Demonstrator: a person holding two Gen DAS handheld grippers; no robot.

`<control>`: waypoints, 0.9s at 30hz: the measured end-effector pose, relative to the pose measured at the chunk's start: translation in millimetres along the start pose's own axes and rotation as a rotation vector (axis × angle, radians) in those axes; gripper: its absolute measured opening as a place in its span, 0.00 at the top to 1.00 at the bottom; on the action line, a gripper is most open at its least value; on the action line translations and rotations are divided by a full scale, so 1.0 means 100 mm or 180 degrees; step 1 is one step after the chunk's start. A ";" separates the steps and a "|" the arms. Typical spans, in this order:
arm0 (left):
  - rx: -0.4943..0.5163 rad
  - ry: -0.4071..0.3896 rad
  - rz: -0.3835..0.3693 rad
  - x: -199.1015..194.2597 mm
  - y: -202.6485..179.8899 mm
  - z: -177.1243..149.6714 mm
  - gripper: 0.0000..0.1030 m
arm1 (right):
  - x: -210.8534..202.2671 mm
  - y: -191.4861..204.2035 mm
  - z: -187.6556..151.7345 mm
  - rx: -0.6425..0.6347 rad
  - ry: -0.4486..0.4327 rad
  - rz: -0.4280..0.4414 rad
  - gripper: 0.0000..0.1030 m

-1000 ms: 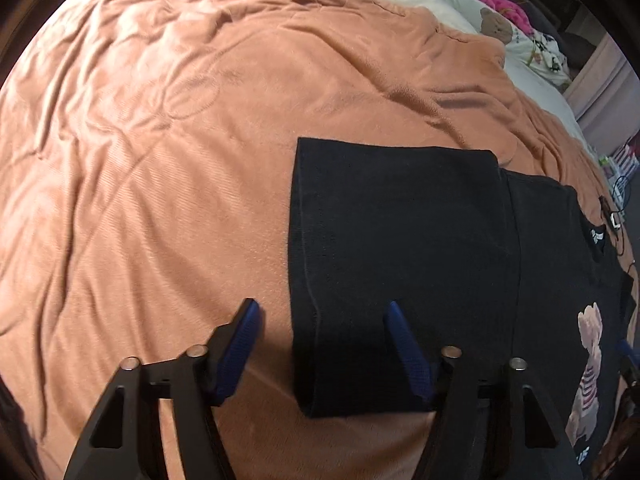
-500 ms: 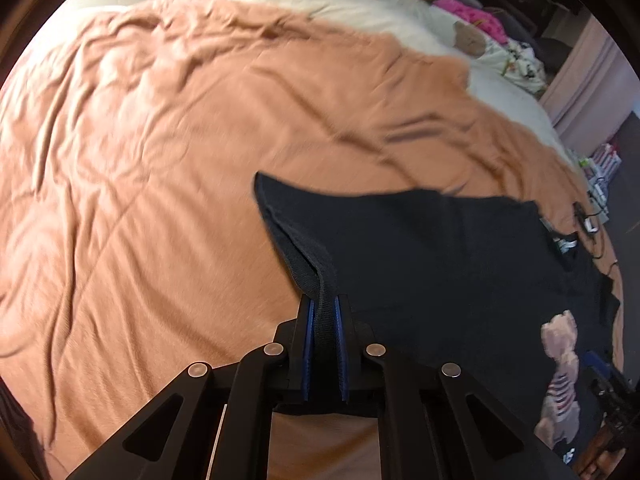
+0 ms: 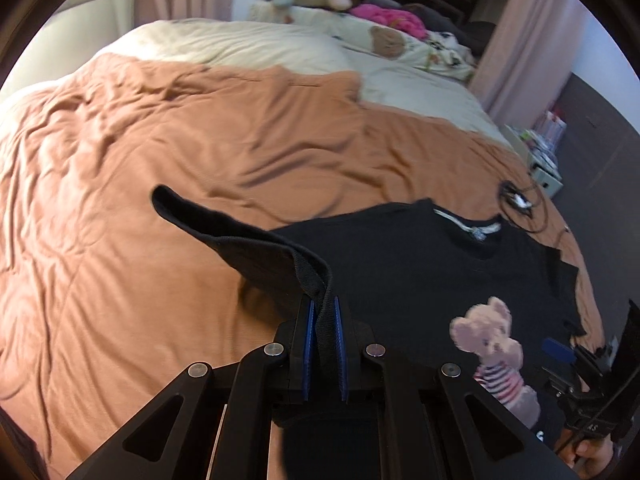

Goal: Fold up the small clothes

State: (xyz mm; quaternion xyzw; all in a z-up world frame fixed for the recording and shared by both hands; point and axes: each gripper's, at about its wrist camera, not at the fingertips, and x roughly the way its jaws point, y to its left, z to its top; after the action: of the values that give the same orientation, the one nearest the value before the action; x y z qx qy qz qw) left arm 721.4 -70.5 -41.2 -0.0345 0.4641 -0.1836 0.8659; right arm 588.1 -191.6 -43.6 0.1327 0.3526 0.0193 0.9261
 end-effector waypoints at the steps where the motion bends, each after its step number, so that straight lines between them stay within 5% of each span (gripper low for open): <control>1: 0.0052 0.0016 -0.0026 0.01 -0.09 -0.01 0.90 | -0.04 -0.02 0.00 0.0017 -0.0009 0.0010 0.29; 15: 0.0610 0.0443 -0.0549 0.23 -0.93 -0.36 0.84 | -0.16 -0.31 -0.07 0.0197 0.0097 0.0036 0.29; 20: 0.0526 0.0327 -0.0433 0.14 -0.83 -0.35 0.53 | -0.14 -0.29 -0.08 0.0158 0.0129 0.0020 0.29; 27: 0.0323 0.0377 -0.0013 0.15 -0.39 -0.43 0.53 | 0.00 -0.09 -0.07 -0.0022 0.0168 0.0011 0.24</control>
State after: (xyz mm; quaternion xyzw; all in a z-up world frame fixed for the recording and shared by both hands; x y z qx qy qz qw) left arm 682.8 -107.1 -69.0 0.0194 0.5045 -0.2104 0.8371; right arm 583.3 -199.1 -50.8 0.1296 0.3767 0.0256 0.9169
